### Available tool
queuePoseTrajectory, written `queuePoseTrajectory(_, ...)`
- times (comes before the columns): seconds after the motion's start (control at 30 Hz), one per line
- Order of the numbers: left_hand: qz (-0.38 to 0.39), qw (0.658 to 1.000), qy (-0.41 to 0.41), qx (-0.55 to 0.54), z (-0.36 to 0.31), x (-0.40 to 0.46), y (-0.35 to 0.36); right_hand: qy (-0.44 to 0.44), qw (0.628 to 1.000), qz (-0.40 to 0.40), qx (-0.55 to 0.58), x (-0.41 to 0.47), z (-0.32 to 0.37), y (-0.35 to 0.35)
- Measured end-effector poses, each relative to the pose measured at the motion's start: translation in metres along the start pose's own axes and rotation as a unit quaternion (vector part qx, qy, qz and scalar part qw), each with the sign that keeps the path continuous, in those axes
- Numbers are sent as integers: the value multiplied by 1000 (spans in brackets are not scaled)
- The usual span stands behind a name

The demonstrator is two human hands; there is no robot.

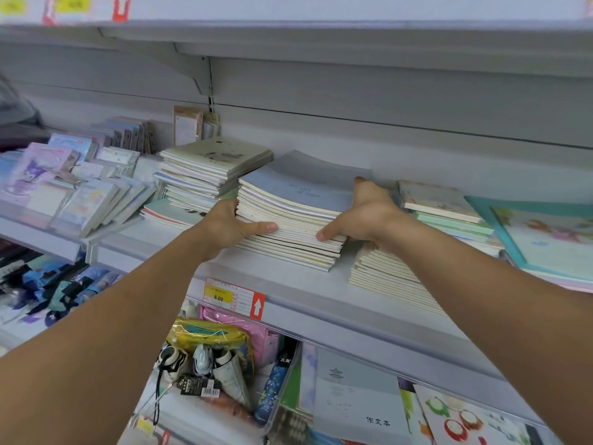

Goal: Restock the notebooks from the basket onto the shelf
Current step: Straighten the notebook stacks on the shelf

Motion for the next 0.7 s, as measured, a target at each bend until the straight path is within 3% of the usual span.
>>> queuePoseTrajectory(0.1,13,999,-23,-20,0,-5,-3,72,988,46,129,-8,-2,15)
queuePoseTrajectory(0.23,46,998,-41,-24,-10,-8,5,175,917,125,337,-21,-3,33)
queuePoseTrajectory(0.33,33,998,-51,-25,-8,-6,3,160,867,121,456,-24,-5,38)
queuePoseTrajectory(0.57,39,997,-53,-47,0,-8,0,144,857,113,481,-26,-4,43)
queuePoseTrajectory(0.7,58,997,-50,28,1,-12,2,128,889,66,435,-34,-12,56)
Point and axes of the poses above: each hand's wrist, its own x-axis towards the middle knuckle, its own y-axis out of the palm, z = x × y, the point moved 6 cm from there along x, towards the middle knuckle, and after that the axes turned 7 degrees about y, right-handed, at the moved point
